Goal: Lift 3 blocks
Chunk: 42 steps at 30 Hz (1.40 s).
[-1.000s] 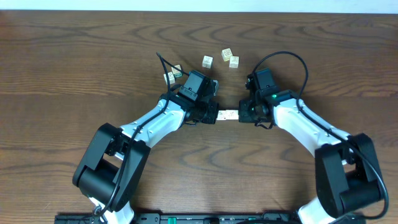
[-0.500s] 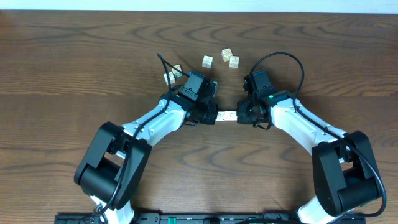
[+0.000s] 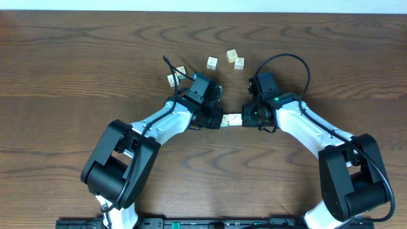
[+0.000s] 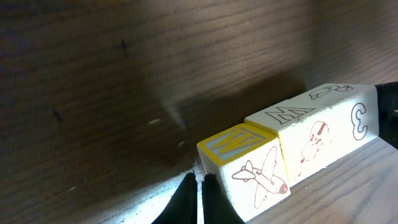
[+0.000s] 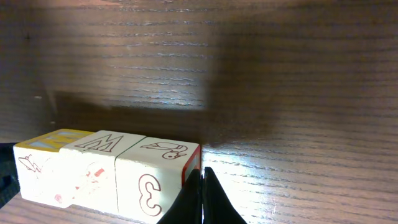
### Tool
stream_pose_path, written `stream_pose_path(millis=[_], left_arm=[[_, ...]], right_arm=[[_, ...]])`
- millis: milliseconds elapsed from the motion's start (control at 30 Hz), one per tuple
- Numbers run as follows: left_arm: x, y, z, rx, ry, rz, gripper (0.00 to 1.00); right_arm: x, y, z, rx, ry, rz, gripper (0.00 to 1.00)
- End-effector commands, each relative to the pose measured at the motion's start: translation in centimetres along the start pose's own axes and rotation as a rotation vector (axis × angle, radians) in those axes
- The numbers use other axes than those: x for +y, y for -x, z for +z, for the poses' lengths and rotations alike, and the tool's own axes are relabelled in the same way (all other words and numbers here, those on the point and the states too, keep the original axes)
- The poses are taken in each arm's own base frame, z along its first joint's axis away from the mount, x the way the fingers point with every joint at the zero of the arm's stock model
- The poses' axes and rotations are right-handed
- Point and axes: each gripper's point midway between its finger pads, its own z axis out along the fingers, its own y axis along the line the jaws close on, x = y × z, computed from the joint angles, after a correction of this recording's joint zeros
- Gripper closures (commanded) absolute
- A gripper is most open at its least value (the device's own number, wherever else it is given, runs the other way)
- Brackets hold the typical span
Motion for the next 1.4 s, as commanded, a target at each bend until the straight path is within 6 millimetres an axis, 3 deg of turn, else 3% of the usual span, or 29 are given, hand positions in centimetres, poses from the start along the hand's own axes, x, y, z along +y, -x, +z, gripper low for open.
stream_pose_path(millis=[0,533,767,1167,1367], left_arm=[[-3.0,-0.7,0.7,0.028,-0.089,0.052,0.93],[-1.8,-0.5,0.8,0.014,-0.022,0.049,0.93],[-0.8,-0.6,0.8,0.014,0.034,0.041,0.92],[-0.6,-0.9,0.8,0.023,0.041,0.038,0.92],[1.3,-0.9,0.6,0.016,0.148,0.031,0.90]], right_arm=[[4.8,-1.2,-0.4,0.045,0.162,-0.069,0.98],[2.5,-1.5,0.1,0.038,0.044,-0.063,0.98],[-0.2,-2.4,-0.1,0.063,-0.098,-0.060,0.98],[-2.0,-2.4,-0.3,0.059,-0.191,-0.057,0.96],[-2.8,-2.5,-0.5,0.061,-0.224,-0.052,0.95]])
